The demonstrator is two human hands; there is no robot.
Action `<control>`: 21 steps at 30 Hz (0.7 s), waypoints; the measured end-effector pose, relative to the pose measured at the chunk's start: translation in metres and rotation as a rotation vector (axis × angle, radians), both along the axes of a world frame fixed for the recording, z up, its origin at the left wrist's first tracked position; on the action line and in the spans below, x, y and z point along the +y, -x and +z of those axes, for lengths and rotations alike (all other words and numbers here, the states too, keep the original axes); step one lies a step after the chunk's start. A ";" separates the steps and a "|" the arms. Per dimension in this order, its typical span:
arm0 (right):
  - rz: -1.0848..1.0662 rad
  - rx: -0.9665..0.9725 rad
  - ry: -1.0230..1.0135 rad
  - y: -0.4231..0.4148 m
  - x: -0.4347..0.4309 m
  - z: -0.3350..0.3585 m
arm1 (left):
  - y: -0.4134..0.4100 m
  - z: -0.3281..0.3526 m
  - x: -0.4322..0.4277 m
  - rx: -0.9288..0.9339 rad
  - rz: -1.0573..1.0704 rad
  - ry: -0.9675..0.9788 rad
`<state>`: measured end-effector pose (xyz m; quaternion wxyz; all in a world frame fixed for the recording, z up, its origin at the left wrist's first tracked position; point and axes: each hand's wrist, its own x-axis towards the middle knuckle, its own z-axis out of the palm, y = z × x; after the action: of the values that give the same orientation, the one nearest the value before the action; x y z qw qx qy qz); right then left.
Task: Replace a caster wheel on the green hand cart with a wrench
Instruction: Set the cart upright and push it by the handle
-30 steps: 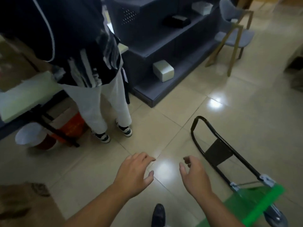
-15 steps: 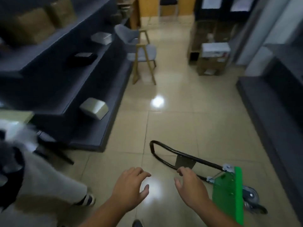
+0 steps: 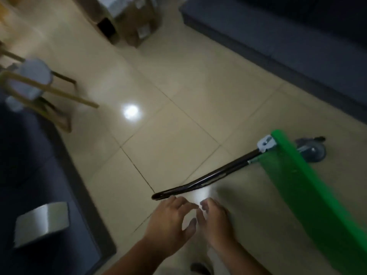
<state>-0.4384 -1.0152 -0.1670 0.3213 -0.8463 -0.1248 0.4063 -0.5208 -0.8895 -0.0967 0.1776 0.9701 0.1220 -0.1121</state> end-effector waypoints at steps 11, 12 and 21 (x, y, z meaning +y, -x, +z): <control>-0.736 0.479 -0.182 0.029 0.101 -0.154 | 0.054 -0.204 0.118 0.369 0.198 -0.023; -0.793 0.464 -0.195 0.030 0.106 -0.162 | 0.057 -0.217 0.125 0.396 0.175 -0.023; -1.110 0.422 -0.311 0.081 0.108 -0.184 | 0.019 -0.220 0.133 0.660 0.108 0.222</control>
<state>-0.5198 -0.9069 -0.3513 0.6224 -0.6294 0.3432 0.3140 -0.5402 -0.7567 -0.3167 0.2387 0.8486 0.2109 -0.4224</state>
